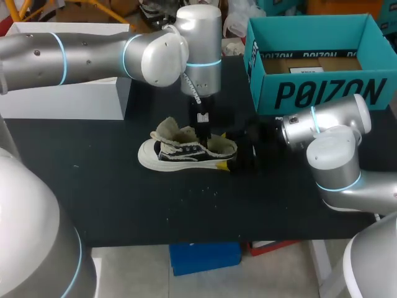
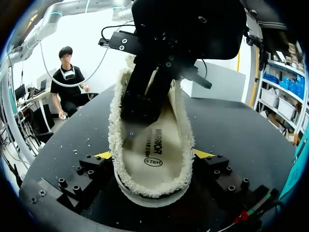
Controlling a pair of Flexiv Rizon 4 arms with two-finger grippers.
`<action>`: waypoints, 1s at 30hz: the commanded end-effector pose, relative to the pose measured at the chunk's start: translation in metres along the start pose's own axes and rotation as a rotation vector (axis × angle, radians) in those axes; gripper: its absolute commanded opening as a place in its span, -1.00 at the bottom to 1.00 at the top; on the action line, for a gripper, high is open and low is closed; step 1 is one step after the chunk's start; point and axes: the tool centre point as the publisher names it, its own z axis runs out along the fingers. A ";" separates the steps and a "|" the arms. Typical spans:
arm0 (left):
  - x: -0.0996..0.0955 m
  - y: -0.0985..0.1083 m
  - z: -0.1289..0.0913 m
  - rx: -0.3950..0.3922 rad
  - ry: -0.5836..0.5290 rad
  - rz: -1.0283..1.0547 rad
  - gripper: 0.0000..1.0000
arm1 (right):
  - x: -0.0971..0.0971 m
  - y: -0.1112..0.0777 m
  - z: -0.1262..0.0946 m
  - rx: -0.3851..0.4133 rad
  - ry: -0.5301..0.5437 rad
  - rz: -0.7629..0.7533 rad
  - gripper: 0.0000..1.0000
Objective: Take the shoe out of the shoebox, open the shoe tongue, remove and reinsert the insole, then place the shoe into the shoebox
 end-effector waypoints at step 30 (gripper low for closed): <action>-0.008 0.032 0.008 -0.061 -0.464 -0.200 -0.32 | -0.001 -0.003 0.002 0.002 0.000 0.002 -1.00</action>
